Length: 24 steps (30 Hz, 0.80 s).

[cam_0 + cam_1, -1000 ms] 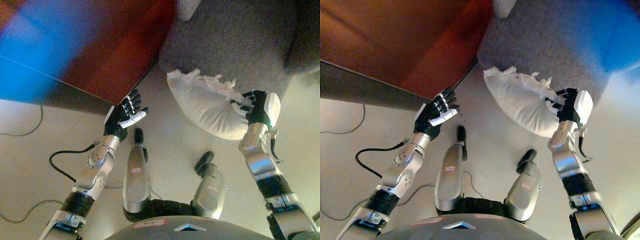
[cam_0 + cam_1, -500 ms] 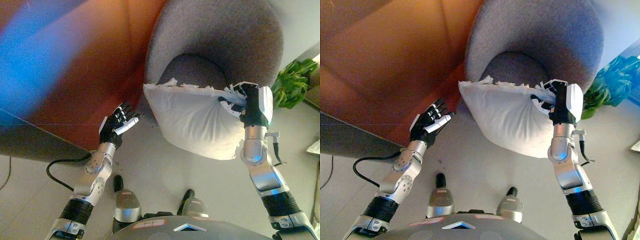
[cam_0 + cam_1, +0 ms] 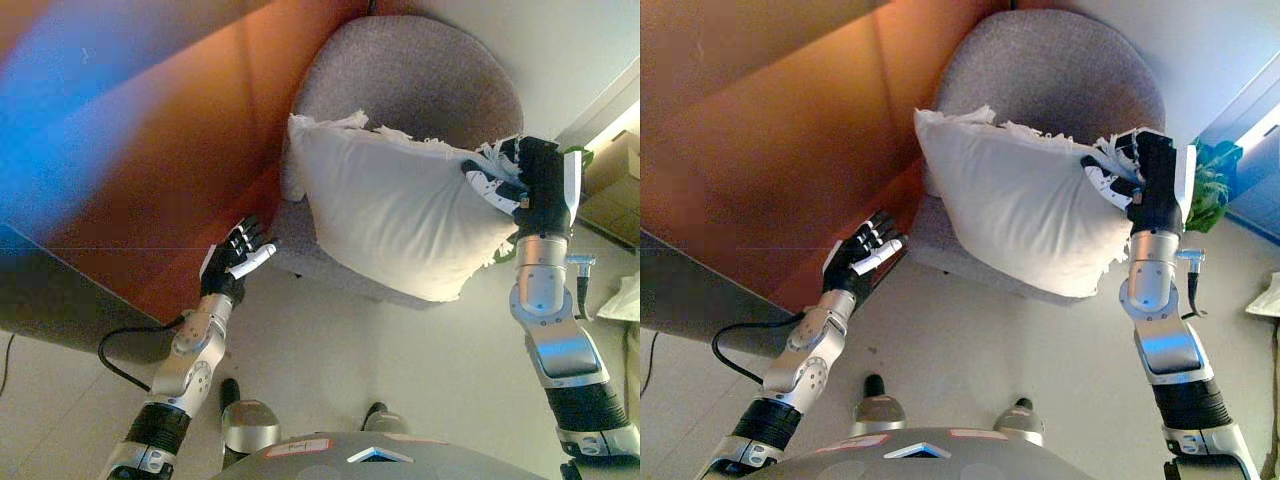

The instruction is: Pick up the pillow and put it on the sofa.

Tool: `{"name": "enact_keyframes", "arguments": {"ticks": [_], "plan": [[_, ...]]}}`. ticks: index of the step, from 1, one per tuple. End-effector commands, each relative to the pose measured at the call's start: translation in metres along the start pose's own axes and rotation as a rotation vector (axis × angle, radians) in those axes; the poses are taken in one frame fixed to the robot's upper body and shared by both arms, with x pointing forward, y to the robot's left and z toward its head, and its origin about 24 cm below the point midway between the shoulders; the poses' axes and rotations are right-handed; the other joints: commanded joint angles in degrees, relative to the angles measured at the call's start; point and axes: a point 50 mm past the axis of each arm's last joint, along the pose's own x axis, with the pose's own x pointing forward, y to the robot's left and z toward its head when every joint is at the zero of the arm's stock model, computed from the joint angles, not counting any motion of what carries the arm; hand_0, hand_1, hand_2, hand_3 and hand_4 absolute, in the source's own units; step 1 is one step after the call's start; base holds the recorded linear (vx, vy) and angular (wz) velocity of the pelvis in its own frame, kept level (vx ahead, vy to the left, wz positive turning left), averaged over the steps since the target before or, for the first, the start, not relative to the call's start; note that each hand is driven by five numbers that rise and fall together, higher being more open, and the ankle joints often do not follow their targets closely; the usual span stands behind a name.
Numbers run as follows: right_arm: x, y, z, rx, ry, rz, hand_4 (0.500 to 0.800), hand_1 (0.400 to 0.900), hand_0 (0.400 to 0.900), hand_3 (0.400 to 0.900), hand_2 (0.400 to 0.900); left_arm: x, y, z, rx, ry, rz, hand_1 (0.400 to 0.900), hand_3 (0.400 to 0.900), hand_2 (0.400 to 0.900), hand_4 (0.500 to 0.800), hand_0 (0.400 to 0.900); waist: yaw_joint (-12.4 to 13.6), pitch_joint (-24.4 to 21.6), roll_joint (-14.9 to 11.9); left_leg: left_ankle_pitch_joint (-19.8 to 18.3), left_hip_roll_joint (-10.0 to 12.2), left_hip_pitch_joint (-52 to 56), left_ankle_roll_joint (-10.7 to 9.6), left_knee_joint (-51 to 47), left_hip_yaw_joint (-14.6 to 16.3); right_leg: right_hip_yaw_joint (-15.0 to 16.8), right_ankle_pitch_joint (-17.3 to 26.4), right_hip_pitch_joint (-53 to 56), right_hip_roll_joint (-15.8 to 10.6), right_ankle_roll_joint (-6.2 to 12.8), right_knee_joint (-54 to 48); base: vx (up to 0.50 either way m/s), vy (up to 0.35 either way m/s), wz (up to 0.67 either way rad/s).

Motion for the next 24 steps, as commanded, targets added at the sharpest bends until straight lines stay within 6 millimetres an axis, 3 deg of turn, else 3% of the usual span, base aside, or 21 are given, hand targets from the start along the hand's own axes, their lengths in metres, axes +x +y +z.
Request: {"name": "enact_keyframes", "arguments": {"ticks": [1,6,12,13,18,24], "plan": [[0.056,-0.040,0.071,0.065,-0.260,-0.164,0.500,0.400,0.400,0.400,0.400,0.011,-0.018,0.037,-0.011,-0.189,-0.135,0.900,0.900,0.900,0.800,0.900,3.1,-4.7,0.8,-5.8,-1.5,3.6,5.2,-1.7,-1.7,-3.7,10.9,0.5,-2.6,2.13,-3.0,0.13,-0.033,0.19],[0.090,-0.034,0.051,-0.024,-0.095,-0.166,0.500,0.400,0.400,0.400,0.400,0.006,-0.014,0.037,0.011,-0.157,-0.151,0.900,0.900,0.900,0.800,0.900,6.5,-4.5,0.4,-5.5,-1.1,3.4,4.4,-1.7,-3.6,-6.3,10.0,3.2,-1.7,1.62,-4.3,0.14,-0.034,0.20],[0.122,-0.062,0.036,-0.184,0.064,-0.284,0.500,0.400,0.400,0.400,0.400,-0.003,-0.008,0.040,0.057,-0.100,-0.211,0.900,0.900,0.900,0.800,0.900,12.5,-3.9,0.1,-4.6,-1.5,1.7,3.6,-1.7,-7.4,-9.9,7.9,5.7,-0.6,0.94,-5.9,0.14,-0.063,0.30],[0.126,-0.068,0.034,-0.226,0.087,-0.315,0.800,0.900,0.900,0.900,0.900,-0.004,-0.007,0.042,0.069,-0.095,-0.227,0.900,0.900,0.900,0.800,0.900,13.4,-3.7,0.0,-4.4,-1.5,1.2,3.4,-1.7,-7.8,-10.4,7.6,5.8,-0.4,0.83,-6.1,0.05,-0.093,0.35],[0.131,-0.096,0.017,-0.280,0.271,-0.426,0.800,0.900,0.900,0.900,0.900,-0.008,0.001,0.048,0.097,-0.082,-0.261,0.900,0.900,0.900,0.800,0.900,16.6,-2.9,0.5,-4.2,-0.4,-0.1,2.3,-1.7,-9.3,-12.1,6.2,6.9,0.5,1.57,-6.5,0.04,-0.066,0.24],[0.131,-0.102,0.017,-0.282,0.291,-0.476,0.800,0.900,0.900,0.900,0.900,-0.011,0.004,0.044,0.094,-0.071,-0.255,0.900,0.900,0.900,0.800,0.900,16.6,-3.5,2.2,-3.9,-0.4,0.5,2.4,-1.7,-9.1,-13.0,5.6,8.1,0.1,1.60,-6.5,0.01,0.059,0.05]]}}
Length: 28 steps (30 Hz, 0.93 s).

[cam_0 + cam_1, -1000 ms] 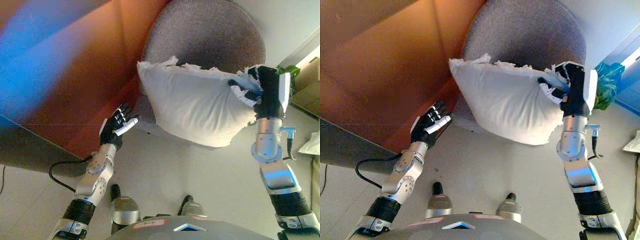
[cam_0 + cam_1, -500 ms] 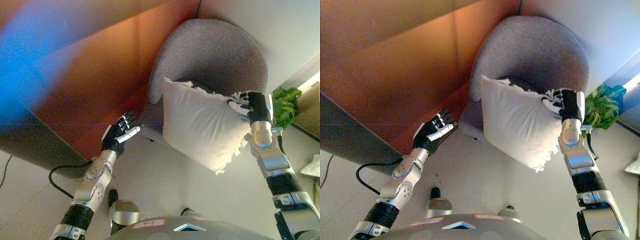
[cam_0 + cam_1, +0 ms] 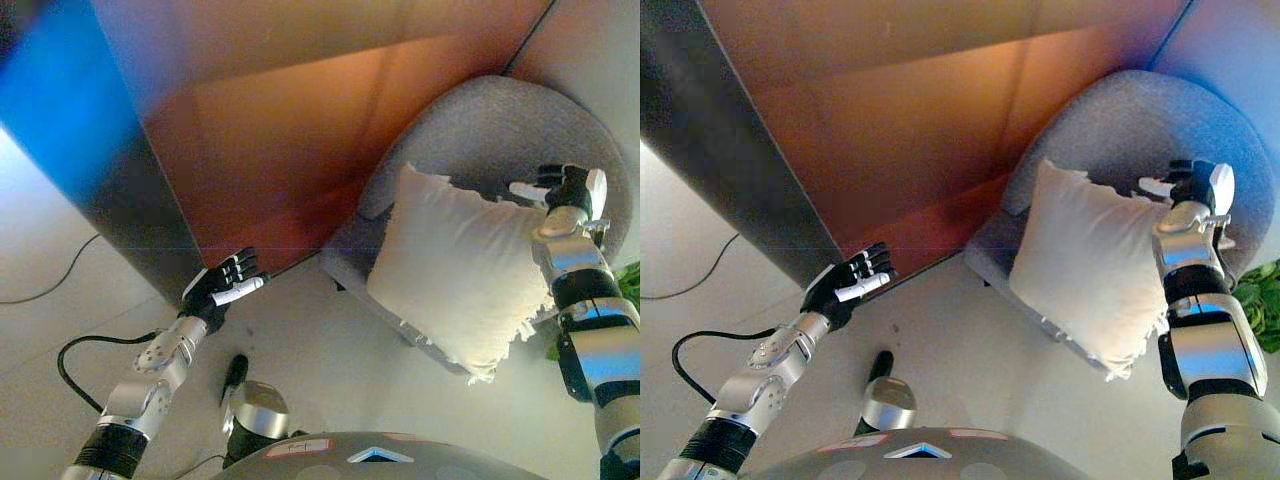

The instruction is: Pick up the pillow and put it on the sofa.

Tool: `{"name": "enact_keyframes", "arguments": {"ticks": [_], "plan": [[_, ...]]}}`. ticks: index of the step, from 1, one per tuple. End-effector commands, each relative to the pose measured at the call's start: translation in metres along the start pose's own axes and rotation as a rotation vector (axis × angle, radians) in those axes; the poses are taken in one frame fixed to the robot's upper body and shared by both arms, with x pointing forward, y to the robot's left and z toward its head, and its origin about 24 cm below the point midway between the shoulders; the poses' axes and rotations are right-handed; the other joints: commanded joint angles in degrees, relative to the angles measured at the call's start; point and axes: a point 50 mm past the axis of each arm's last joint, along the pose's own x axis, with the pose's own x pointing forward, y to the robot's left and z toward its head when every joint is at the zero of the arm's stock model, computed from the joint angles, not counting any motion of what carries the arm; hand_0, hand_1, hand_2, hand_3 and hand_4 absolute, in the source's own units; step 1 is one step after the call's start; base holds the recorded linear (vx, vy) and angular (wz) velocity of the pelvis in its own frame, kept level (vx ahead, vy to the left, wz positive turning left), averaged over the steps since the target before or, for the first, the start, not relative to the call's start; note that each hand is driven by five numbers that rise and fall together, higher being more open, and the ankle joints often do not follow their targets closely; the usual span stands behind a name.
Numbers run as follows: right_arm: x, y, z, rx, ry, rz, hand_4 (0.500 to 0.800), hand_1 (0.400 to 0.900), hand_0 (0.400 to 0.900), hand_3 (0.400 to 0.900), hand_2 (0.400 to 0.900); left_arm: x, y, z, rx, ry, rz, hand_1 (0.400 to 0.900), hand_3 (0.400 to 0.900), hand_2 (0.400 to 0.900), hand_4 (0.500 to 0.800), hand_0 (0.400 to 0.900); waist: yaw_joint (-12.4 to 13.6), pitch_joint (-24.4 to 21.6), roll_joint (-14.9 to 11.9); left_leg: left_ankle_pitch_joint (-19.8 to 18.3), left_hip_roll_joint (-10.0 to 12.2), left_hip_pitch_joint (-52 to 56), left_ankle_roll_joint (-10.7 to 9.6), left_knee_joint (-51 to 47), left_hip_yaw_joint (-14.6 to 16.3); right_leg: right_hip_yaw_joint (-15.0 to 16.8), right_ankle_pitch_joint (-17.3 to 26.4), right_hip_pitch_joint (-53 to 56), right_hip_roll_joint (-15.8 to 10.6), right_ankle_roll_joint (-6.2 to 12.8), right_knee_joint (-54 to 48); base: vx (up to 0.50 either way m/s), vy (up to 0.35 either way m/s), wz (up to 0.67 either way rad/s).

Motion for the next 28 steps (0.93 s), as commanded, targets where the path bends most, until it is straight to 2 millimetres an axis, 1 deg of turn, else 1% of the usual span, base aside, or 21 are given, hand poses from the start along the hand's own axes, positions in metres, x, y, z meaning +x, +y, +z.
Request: {"name": "enact_keyframes", "arguments": {"ticks": [1,5,8,9,10,13,16,17,21,23,25,26,28], "plan": [[0.011,-0.069,0.070,0.021,-0.215,-0.264,0.800,0.900,0.900,0.900,0.900,0.009,-0.034,0.055,-0.003,-0.269,-0.181,0.900,0.900,0.900,0.800,0.900,2.3,-3.1,2.8,-6.1,-0.8,3.4,3.7,-0.4,1.0,-1.2,4.4,-0.3,-3.0,1.08,-0.1,-0.01,0.070,-0.05],[0.007,-0.066,0.076,0.074,-0.281,-0.264,0.800,0.900,0.900,0.900,0.900,0.011,-0.035,0.054,-0.006,-0.278,-0.181,0.900,0.900,0.900,0.800,0.900,1.2,-3.6,3.5,-6.5,-0.8,4.3,3.9,-0.4,1.8,-0.9,4.7,-0.4,-3.6,1.11,0.1,-0.04,0.057,-0.09],[-0.001,-0.058,0.085,0.173,-0.347,-0.220,0.800,0.900,0.900,0.900,0.900,0.013,-0.037,0.055,-0.006,-0.296,-0.167,0.900,0.900,0.900,0.800,0.900,-0.4,-3.8,3.9,-6.8,-1.0,4.8,4.2,-0.4,2.6,-0.2,5.0,-1.0,-4.2,1.13,0.3,-0.10,0.048,-0.13],[-0.004,-0.057,0.087,0.198,-0.362,-0.210,0.800,0.900,0.900,0.900,0.900,0.014,-0.038,0.056,-0.005,-0.302,-0.163,0.900,0.900,0.900,0.800,0.900,-0.8,-3.6,3.9,-5.9,-1.4,4.5,4.7,-0.4,3.3,-0.9,5.9,-1.6,-4.7,0.47,0.3,-0.15,0.038,-0.14],[-0.008,-0.053,0.089,0.232,-0.382,-0.182,0.800,0.900,0.900,0.900,0.900,0.016,-0.039,0.057,0.002,-0.309,-0.156,0.900,0.900,0.900,0.800,0.900,-1.5,-3.6,4.0,-6.1,-1.3,4.7,4.8,-0.4,3.7,-0.6,6.1,-1.9,-4.8,0.51,0.5,-0.15,0.027,-0.16],[-0.023,-0.039,0.088,0.289,-0.451,-0.091,0.800,0.900,0.900,0.900,0.900,0.020,-0.040,0.060,0.000,-0.329,-0.144,0.900,0.900,0.900,0.800,0.900,-3.7,-3.4,4.3,-6.5,-1.3,5.5,5.2,-0.4,5.0,0.6,7.1,-2.8,-5.3,0.79,0.9,-0.10,-0.006,-0.20],[-0.047,-0.017,0.079,0.372,-0.492,0.020,0.800,0.900,0.900,0.900,0.900,0.022,-0.042,0.060,-0.010,-0.348,-0.117,0.900,0.900,0.900,0.800,0.900,-6.5,-3.3,4.6,-7.0,-1.1,6.3,5.7,-0.4,6.4,2.7,7.7,-4.1,-5.6,0.94,1.4,-0.10,-0.018,-0.32],[-0.056,-0.010,0.068,0.397,-0.498,0.060,0.800,0.900,0.900,0.900,0.900,0.022,-0.042,0.060,-0.013,-0.356,-0.111,0.900,0.900,0.900,0.800,0.900,-7.4,-3.2,4.7,-7.0,-1.0,6.5,5.9,-0.4,7.0,3.4,7.9,-4.6,-5.7,1.01,1.5,-0.09,-0.022,-0.36],[-0.089,0.008,0.018,0.490,-0.475,0.221,0.800,0.900,0.900,0.900,0.900,0.023,-0.043,0.059,-0.020,-0.384,-0.065,0.900,0.900,0.900,0.800,0.900,-11.5,-3.4,4.9,-7.2,-1.1,7.1,6.4,-0.4,9.2,6.6,8.6,-6.7,-6.0,1.24,2.0,-0.10,-0.032,-0.35],[-0.109,0.020,-0.001,0.496,-0.455,0.297,0.800,0.900,0.900,0.900,0.900,0.024,-0.040,0.060,-0.032,-0.391,-0.029,0.900,0.900,0.900,0.800,0.900,-13.5,-3.5,5.3,-7.3,-0.8,7.6,6.3,-0.4,10.7,8.2,8.5,-7.2,-5.6,1.29,2.2,-0.09,-0.021,-0.32],[-0.119,0.027,-0.011,0.501,-0.431,0.350,0.800,0.900,0.900,0.900,0.900,0.025,-0.038,0.061,-0.041,-0.394,-0.010,0.900,0.900,0.900,0.800,0.900,-15.1,-3.9,5.3,-7.2,-0.9,7.6,6.3,-0.4,11.5,9.2,8.2,-7.8,-5.5,1.29,2.2,-0.08,-0.016,-0.25],[-0.126,0.035,-0.021,0.511,-0.386,0.389,0.800,0.900,0.900,0.900,0.900,0.025,-0.037,0.060,-0.046,-0.394,0.005,0.900,0.900,0.900,0.800,0.900,-15.9,-4.0,5.4,-7.1,-0.8,7.8,6.2,-0.4,12.0,9.7,7.9,-7.9,-5.3,1.19,2.1,-0.07,-0.013,-0.24],[-0.134,0.044,-0.039,0.512,-0.302,0.439,0.800,0.900,0.900,0.900,0.900,0.024,-0.034,0.056,-0.055,-0.380,0.025,0.900,0.900,0.900,0.800,0.900,-17.0,-4.2,5.6,-7.0,-0.8,8.0,6.0,-0.4,12.7,10.5,7.6,-8.0,-5.2,1.09,2.0,-0.04,-0.004,-0.16]]}}
